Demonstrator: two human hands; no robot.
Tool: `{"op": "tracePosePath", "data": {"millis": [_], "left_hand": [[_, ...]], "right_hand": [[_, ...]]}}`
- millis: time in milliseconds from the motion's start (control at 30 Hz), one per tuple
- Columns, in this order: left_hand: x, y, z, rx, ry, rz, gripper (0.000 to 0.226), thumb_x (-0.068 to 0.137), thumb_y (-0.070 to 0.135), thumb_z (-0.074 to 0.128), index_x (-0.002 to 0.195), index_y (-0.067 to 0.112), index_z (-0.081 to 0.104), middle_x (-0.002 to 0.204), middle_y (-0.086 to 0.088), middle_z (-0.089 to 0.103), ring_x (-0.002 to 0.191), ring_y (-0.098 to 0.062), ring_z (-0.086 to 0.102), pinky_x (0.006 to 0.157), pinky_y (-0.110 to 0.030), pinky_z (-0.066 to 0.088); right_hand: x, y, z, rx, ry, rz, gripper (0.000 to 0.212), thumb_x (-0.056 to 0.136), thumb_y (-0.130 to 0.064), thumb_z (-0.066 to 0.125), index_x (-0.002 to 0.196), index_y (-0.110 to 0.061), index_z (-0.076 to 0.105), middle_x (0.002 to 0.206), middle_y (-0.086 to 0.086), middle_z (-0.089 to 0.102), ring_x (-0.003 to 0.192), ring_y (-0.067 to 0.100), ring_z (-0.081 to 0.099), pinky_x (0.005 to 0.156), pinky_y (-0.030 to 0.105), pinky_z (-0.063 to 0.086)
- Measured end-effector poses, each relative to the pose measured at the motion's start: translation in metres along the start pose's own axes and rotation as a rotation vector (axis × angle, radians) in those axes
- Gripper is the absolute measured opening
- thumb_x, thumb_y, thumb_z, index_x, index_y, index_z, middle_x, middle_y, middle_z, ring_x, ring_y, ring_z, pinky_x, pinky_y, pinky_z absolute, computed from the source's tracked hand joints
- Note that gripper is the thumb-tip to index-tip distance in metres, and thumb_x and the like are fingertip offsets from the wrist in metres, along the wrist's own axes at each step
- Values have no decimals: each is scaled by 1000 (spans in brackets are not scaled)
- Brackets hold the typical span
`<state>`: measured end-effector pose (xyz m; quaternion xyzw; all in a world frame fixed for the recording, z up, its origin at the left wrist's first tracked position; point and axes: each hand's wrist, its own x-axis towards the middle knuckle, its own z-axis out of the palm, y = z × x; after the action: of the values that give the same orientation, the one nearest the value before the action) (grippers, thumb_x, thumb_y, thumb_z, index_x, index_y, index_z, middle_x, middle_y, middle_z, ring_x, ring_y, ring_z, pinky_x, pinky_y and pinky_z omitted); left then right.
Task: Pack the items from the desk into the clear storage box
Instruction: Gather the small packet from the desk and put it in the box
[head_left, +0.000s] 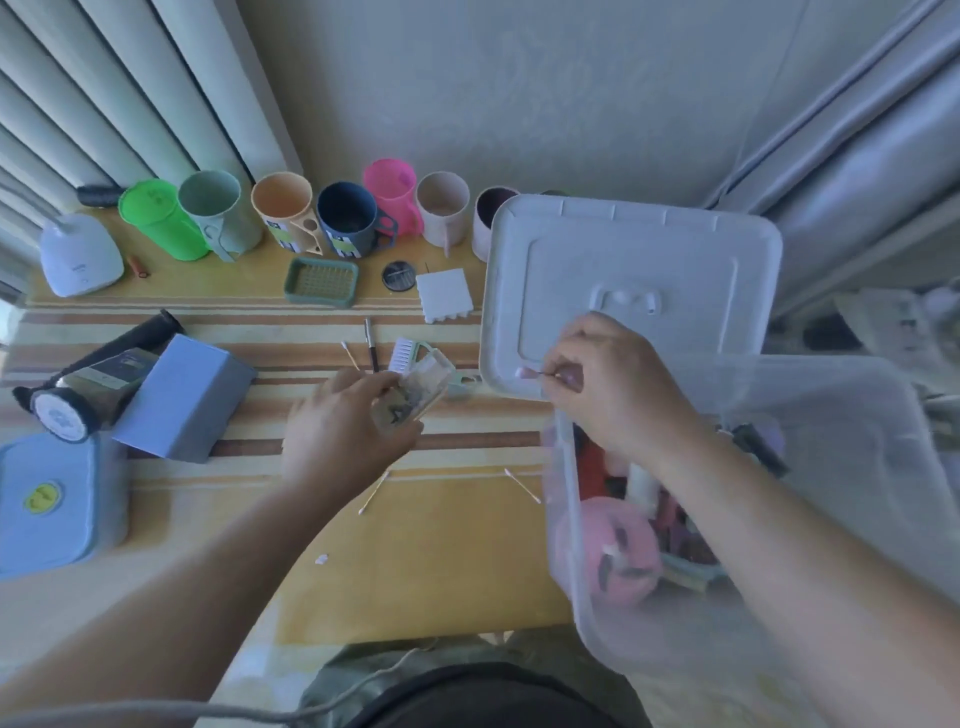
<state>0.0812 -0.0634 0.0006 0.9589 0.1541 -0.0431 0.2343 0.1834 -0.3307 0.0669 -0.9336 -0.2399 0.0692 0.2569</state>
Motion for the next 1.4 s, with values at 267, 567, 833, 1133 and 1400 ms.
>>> {"op": "tracePosePath", "data": {"millis": [267,567,833,1133,1400], "left_hand": [[-13,172,34,93,57,598,51,71,51,78,117,29,71,100,3,66,91,-29,61,80,-40,49],[-78,281,139,491,-466,876,44,84,54,69,117,26,65,110,0,65,96,-26,61,84,-42,51],[-92,302,213,492,-597,737,42,90,43,64,123,19,61,117,-7,63,109,-31,59,91,-43,50],[-90,291,200,518,-580,799,46,98,56,53,138,34,54,126,-1,63,117,-28,58,100,-46,47],[-82,275,166,386,-386,660,29,99,44,47,120,37,66,123,8,64,115,-22,55,101,-41,45]], "right_hand": [[-117,143,-30,-152,-138,286,19,88,-27,78,72,-26,68,86,-12,47,79,10,50,63,21,31],[-187,244,-45,-210,-427,407,13,85,-33,73,81,-20,76,94,-4,55,88,23,65,79,35,55],[-215,272,-53,-132,-380,418,32,89,-51,76,76,-22,73,91,-3,52,84,24,61,79,38,53],[-195,271,-33,-79,-273,344,31,92,-48,75,80,-18,75,96,-1,54,87,24,62,80,35,53],[-172,282,-24,-54,-440,325,16,90,-31,77,102,-20,75,108,-6,48,102,20,58,92,35,50]]}}
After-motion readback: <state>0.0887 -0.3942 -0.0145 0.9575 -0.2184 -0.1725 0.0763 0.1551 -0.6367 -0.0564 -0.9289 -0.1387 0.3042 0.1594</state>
